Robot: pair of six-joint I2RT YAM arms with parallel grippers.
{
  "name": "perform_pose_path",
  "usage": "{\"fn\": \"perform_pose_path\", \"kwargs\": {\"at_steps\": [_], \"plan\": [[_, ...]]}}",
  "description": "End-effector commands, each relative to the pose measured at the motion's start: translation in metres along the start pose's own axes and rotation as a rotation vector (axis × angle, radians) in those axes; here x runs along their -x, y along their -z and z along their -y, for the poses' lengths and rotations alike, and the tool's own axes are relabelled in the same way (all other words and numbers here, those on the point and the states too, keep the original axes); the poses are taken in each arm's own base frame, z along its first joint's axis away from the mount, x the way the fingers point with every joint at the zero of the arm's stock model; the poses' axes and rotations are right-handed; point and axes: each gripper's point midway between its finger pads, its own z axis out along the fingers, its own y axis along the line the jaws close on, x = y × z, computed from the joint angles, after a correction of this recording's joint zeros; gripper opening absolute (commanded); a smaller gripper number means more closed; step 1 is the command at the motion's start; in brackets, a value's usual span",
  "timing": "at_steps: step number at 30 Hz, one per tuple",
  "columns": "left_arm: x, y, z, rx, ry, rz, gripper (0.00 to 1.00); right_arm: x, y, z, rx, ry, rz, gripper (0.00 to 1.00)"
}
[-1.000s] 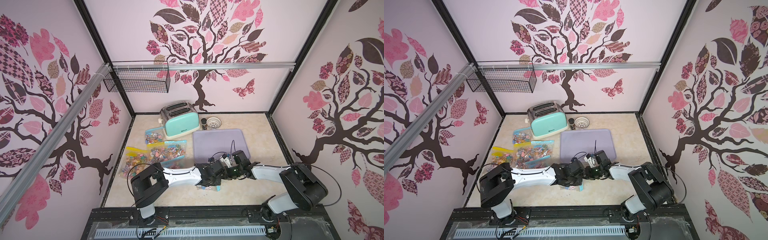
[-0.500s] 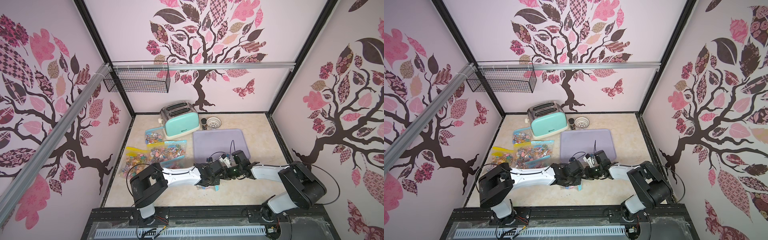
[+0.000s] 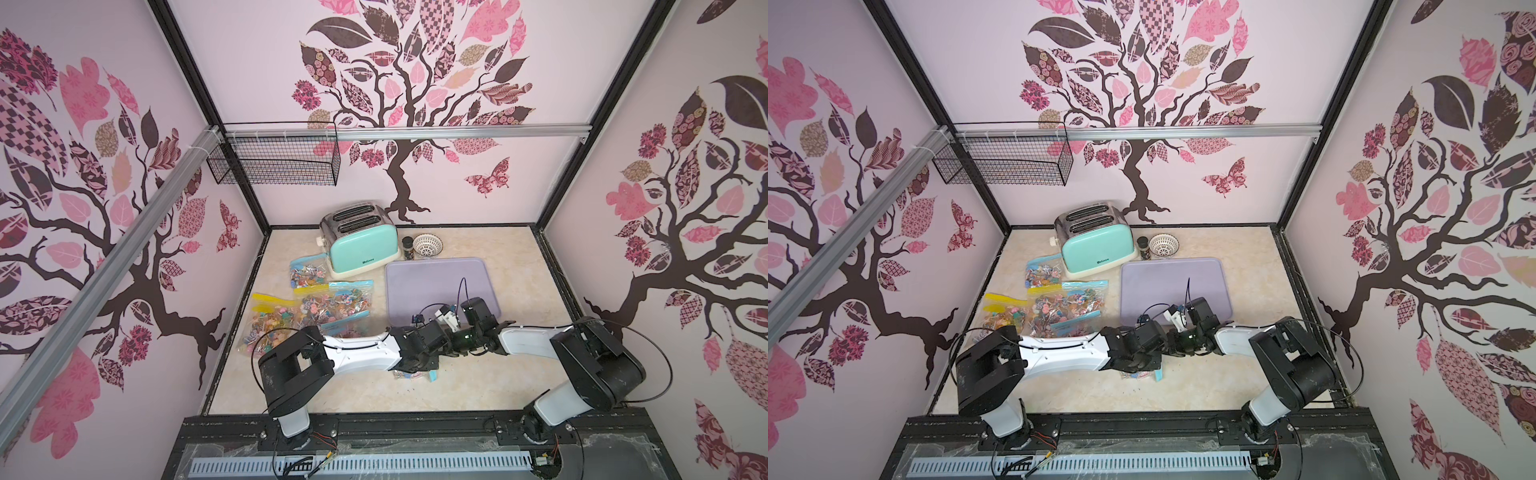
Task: Pour candies out of the ziploc bag
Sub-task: Open the ziploc bag at the center of the board.
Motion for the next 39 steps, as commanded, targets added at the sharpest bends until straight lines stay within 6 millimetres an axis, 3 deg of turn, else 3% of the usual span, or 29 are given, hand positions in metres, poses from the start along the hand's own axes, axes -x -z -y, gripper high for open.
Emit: {"fn": "perform_pose_path", "kwargs": {"at_steps": [1,9,12,16,22,25,33,39], "plan": [[0.006,0.004,0.002,-0.017,0.005,0.023,0.0,0.007,-0.003,-0.007,0.019,0.011,-0.003,0.14],[0.007,0.005,-0.003,-0.001,0.018,0.033,0.0,0.001,-0.007,-0.001,0.013,0.003,-0.017,0.09],[0.007,0.005,-0.004,0.005,0.023,0.033,0.0,0.001,-0.007,-0.002,0.018,0.003,-0.018,0.0],[0.007,0.006,-0.008,0.021,0.028,0.033,0.0,0.004,-0.005,-0.008,0.032,0.017,-0.012,0.0],[0.01,0.009,-0.006,0.007,0.024,0.047,0.31,0.004,-0.002,-0.013,0.041,0.03,-0.003,0.0],[0.01,0.007,-0.003,-0.003,0.021,0.044,0.36,0.002,-0.002,-0.012,0.042,0.029,-0.007,0.0],[0.013,-0.004,-0.003,-0.008,0.028,0.033,0.35,0.0,-0.002,-0.011,0.046,0.029,-0.009,0.0],[0.016,-0.008,-0.008,0.006,0.04,0.036,0.28,-0.001,0.0,-0.013,0.05,0.032,-0.01,0.0]]}}
